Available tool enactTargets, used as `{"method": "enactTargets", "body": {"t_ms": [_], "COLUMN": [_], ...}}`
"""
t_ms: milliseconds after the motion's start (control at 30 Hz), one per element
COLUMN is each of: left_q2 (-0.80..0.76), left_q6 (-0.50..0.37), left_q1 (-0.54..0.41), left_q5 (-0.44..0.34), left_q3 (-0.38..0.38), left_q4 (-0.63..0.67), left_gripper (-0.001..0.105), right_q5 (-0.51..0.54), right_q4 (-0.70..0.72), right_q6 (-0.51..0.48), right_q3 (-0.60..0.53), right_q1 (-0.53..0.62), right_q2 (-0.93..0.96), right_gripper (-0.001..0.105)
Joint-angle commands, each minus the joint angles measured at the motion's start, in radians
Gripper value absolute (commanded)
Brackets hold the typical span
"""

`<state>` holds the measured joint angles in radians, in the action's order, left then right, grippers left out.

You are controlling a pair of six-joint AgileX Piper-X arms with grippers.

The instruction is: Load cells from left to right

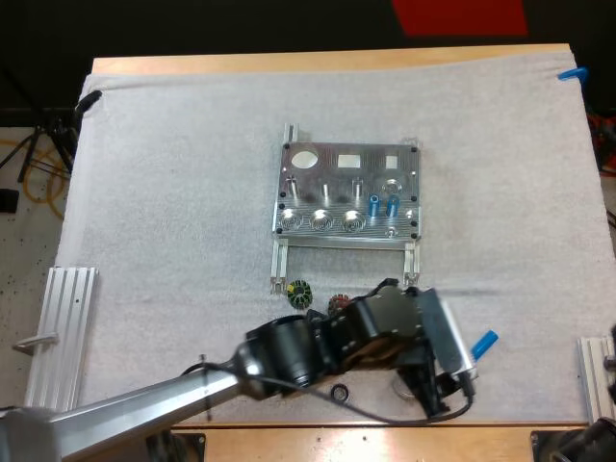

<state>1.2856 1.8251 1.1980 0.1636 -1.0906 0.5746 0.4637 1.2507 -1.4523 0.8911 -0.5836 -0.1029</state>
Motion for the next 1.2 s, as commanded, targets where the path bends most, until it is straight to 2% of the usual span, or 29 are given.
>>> {"method": "enactTargets", "body": {"t_ms": [0,200,367,767,867,967,1167], "left_q2": [0.021,0.162,0.311,0.57,0.634,0.676,0.739], "left_q6": [0.01,0.01,0.01,0.028,0.073,0.079,0.079], "left_q1": [0.006,0.017,0.017,0.044,0.04,0.04,0.04], "left_q5": [-0.003,-0.057,-0.057,-0.037,-0.037,-0.039,-0.094], "left_q3": [-0.025,-0.124,-0.212,-0.362,-0.393,-0.417,-0.47], "left_q4": [0.001,0.098,0.193,0.214,0.221,0.237,0.261], "left_gripper": [0.078,0.078,0.078,0.077,0.069,0.062,0.062], "right_q5": [0.024,-0.01,-0.226,-0.237,-0.237,-0.237,-0.237], "right_q4": [0.016,0.074,0.182,0.227,0.227,0.227,0.227], "right_q6": [0.027,0.054,0.029,0.008,-0.004,-0.017,-0.017], "right_q3": [0.0,0.003,0.003,0.003,0.003,0.003,0.003], "right_q1": [0.001,0.001,0.001,0.001,0.001,0.001,0.001], "right_q2": [0.028,0.121,0.127,0.127,0.127,0.127,0.127], "right_gripper": [0.076,0.076,0.076,0.076,0.076,0.076,0.076]}}
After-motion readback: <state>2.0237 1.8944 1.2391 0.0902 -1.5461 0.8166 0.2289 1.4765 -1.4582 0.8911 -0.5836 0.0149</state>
